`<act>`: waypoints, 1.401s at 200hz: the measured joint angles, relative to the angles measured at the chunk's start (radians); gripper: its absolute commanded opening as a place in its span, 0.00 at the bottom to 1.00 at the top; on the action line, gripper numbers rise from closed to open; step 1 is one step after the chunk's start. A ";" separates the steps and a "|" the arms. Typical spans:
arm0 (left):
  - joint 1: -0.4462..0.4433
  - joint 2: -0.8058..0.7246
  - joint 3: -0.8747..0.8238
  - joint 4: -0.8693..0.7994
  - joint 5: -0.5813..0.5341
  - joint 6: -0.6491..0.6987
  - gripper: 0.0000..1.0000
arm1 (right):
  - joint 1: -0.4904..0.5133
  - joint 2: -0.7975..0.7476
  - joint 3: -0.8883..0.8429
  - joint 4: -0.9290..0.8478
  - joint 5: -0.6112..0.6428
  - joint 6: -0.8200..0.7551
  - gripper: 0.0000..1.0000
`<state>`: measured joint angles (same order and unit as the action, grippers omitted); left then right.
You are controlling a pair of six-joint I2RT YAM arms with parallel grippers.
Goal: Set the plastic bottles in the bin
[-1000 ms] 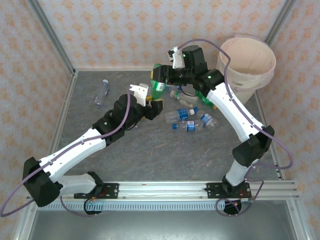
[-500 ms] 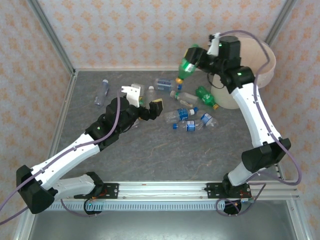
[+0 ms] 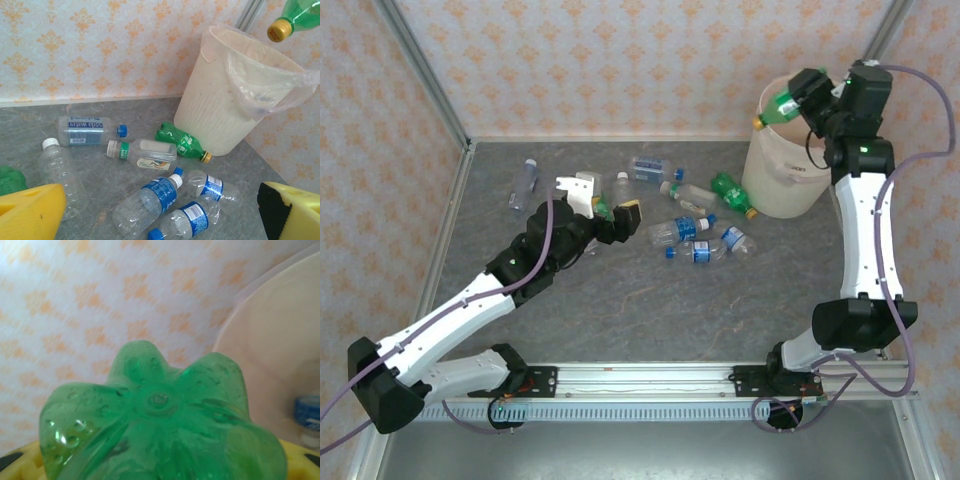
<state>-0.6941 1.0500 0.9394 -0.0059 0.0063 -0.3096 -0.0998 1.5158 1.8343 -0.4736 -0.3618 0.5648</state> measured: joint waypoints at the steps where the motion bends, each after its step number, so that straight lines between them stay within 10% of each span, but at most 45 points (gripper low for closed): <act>1: 0.000 -0.001 0.000 0.000 0.000 -0.002 0.99 | -0.002 0.000 0.000 0.000 0.002 0.001 0.45; 127: 0.000 -0.083 -0.034 0.003 -0.016 -0.057 0.99 | -0.058 0.281 0.202 0.101 0.547 0.045 0.48; 173: 0.000 -0.084 -0.034 0.003 -0.016 -0.061 0.99 | -0.058 0.415 0.348 0.050 0.572 0.035 0.65; 197: 0.000 -0.084 -0.034 0.002 -0.024 -0.065 0.99 | -0.058 0.442 0.404 0.013 0.554 0.021 1.00; 280: 0.000 -0.041 -0.034 -0.005 -0.049 -0.086 0.99 | -0.049 0.400 0.409 -0.039 0.510 -0.027 1.00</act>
<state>-0.6941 1.0092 0.9058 -0.0113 -0.0429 -0.3954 -0.1486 1.9156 2.2429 -0.5125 0.1478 0.5377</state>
